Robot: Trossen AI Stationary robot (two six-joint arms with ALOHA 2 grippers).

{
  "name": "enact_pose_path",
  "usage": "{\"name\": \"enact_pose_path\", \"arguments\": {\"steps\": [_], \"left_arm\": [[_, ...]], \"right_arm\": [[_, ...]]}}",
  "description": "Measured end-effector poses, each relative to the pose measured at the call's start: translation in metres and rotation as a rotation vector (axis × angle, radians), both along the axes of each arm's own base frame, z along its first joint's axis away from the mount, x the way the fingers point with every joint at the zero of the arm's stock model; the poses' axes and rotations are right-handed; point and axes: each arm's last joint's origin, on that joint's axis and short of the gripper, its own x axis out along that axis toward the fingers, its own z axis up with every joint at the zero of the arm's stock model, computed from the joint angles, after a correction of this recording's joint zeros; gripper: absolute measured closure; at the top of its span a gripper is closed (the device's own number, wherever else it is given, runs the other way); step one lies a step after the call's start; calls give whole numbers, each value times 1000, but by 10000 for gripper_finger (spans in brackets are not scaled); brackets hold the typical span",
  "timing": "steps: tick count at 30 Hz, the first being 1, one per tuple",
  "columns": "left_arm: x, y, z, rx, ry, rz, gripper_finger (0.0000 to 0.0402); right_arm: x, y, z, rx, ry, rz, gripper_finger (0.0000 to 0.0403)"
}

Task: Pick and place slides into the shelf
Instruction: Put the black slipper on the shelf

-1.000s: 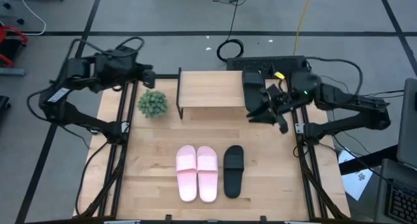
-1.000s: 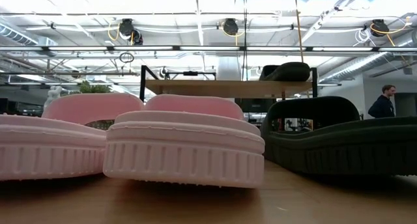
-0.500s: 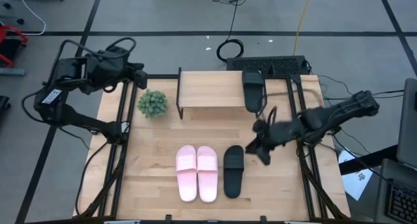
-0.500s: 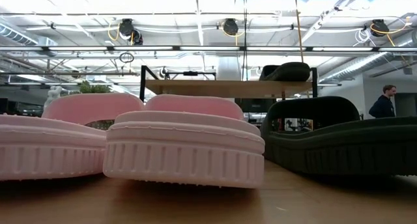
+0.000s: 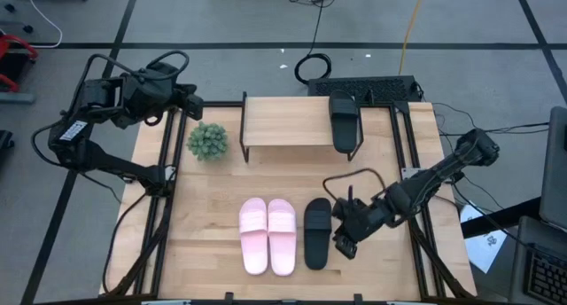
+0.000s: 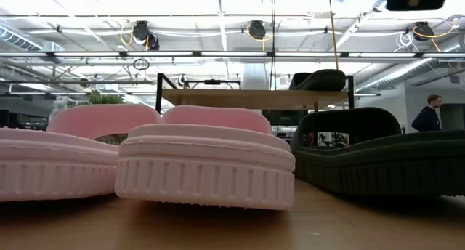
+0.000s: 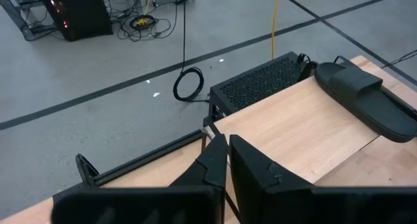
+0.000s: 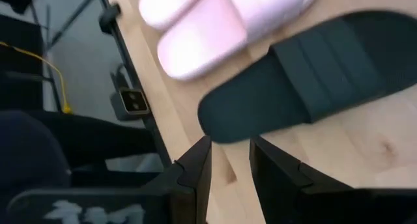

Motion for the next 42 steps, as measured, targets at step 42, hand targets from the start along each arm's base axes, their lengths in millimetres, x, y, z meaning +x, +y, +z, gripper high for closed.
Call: {"name": "enact_pose_path", "arguments": {"steps": [42], "left_arm": [[2, -1, -1, -32, 7, -59, 394]], "right_arm": [[1, 2, -77, 77, -72, -151, 310]]}}
